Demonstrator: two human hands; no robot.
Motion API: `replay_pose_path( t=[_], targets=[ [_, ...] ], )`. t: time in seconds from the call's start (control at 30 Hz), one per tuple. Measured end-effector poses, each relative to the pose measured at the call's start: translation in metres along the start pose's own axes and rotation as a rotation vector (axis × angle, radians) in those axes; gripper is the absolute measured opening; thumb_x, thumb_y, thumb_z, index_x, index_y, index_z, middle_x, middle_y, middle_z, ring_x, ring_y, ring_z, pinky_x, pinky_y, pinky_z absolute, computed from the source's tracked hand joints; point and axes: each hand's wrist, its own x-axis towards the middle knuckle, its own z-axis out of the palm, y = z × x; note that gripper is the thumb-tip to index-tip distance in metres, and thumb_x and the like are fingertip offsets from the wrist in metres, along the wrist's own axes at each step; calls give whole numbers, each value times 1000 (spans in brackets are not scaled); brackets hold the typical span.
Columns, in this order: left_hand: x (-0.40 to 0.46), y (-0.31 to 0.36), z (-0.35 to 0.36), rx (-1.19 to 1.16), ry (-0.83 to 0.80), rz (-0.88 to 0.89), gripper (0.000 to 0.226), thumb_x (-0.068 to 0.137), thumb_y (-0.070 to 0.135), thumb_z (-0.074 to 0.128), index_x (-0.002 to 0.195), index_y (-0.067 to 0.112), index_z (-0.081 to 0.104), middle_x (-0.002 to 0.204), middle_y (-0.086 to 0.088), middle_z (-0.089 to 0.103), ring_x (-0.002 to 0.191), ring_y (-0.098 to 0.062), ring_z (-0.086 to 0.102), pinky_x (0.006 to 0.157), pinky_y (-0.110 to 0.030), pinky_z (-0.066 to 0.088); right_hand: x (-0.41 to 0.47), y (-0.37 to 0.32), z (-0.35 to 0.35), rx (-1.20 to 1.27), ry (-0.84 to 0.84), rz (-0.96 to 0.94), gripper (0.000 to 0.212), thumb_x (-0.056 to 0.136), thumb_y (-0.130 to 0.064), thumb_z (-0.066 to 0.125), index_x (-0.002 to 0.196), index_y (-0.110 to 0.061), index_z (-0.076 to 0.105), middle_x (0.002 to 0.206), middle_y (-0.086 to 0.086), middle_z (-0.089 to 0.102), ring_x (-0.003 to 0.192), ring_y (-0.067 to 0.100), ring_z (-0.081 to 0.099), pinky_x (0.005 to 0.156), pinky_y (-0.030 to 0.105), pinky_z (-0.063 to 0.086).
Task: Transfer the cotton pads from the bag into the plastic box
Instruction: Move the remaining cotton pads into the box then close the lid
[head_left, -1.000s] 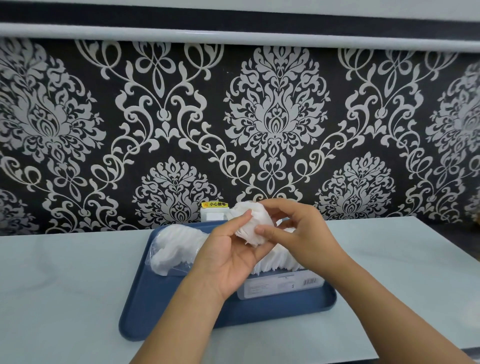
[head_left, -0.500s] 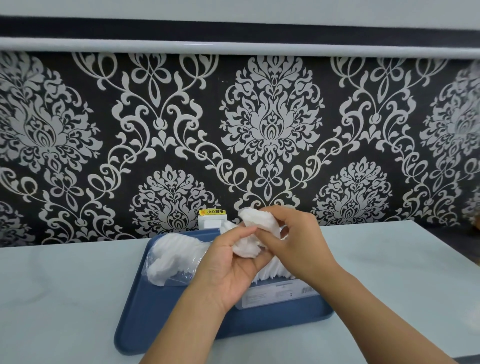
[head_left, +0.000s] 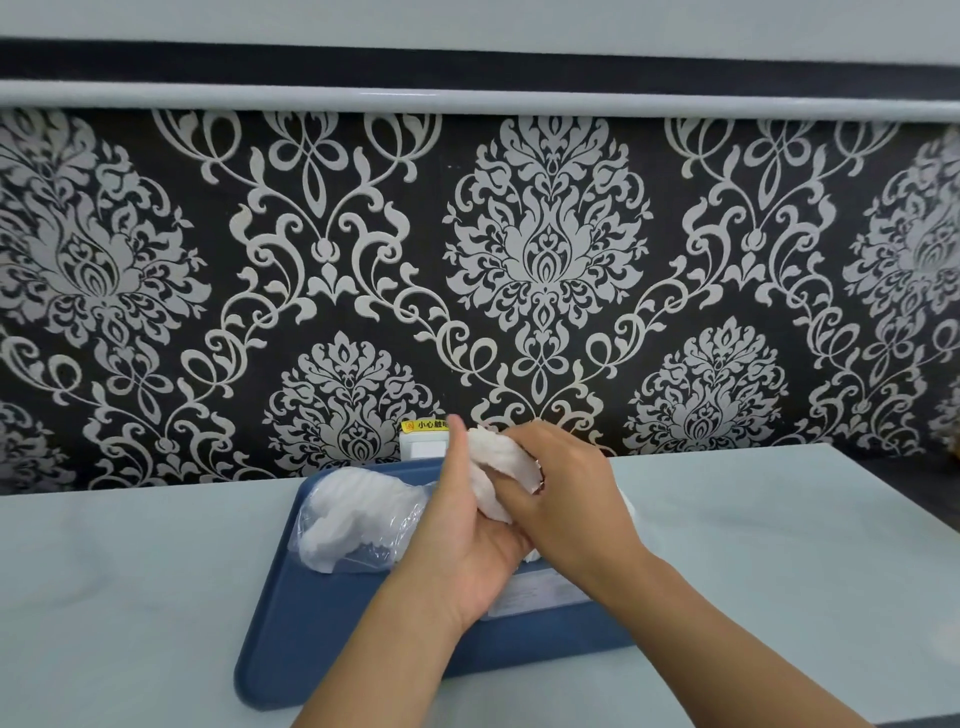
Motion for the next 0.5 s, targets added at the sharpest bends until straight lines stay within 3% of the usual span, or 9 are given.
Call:
replay_pose_path(
  t=[0.07, 0.17, 0.23, 0.3, 0.37, 0.43, 0.5],
  targets=[
    [2, 2, -2, -49, -1, -17, 74, 93, 67, 44, 132, 7, 61, 126, -19, 69, 118, -30, 67, 103, -43, 50, 0, 0, -1, 38, -3, 0, 11, 86, -28, 66, 95, -21, 66, 87, -10, 66, 82, 9, 60, 72, 31, 50],
    [4, 5, -5, -77, 16, -17, 64, 95, 55, 52, 131, 3, 61, 121, -21, 71, 112, -31, 70, 93, -43, 57, 0, 1, -9, 212, -90, -47, 19, 84, -27, 70, 101, -20, 69, 96, -11, 67, 91, 11, 63, 75, 20, 47],
    [4, 7, -9, -59, 7, -43, 60, 93, 51, 58, 128, 3, 62, 117, -22, 71, 111, -33, 69, 93, -44, 58, -1, 8, -16, 394, -172, 25, 24, 79, -26, 73, 102, -21, 70, 115, -10, 66, 109, 12, 62, 87, 21, 46],
    [4, 9, -13, -33, -10, -93, 54, 89, 44, 66, 124, 4, 65, 111, -21, 71, 104, -33, 67, 95, -46, 56, 1, 16, -22, 516, -276, 137, 25, 75, -25, 77, 97, -22, 67, 131, -14, 61, 122, 10, 58, 99, 31, 46],
    [4, 9, -15, 32, -45, -156, 52, 85, 40, 71, 122, 5, 67, 113, -21, 69, 103, -31, 67, 96, -48, 55, 3, 24, -25, 621, -374, 183, 31, 75, -14, 82, 96, -14, 60, 124, -8, 66, 113, 12, 64, 93, 37, 50],
    [2, 7, -14, 103, -71, -201, 51, 85, 38, 72, 121, 3, 68, 119, -20, 70, 105, -31, 69, 94, -48, 56, 3, 25, -26, 733, -453, 197, 46, 75, -3, 84, 107, -5, 51, 101, 6, 70, 93, 17, 66, 76, 33, 54],
    [1, 4, -10, 152, -78, -220, 47, 87, 37, 71, 118, 2, 69, 119, -21, 71, 104, -33, 71, 91, -48, 57, 2, 23, -26, 755, -510, 206, 65, 72, 2, 87, 123, -12, 49, 96, 12, 70, 86, 22, 68, 73, 34, 56]
  ],
)
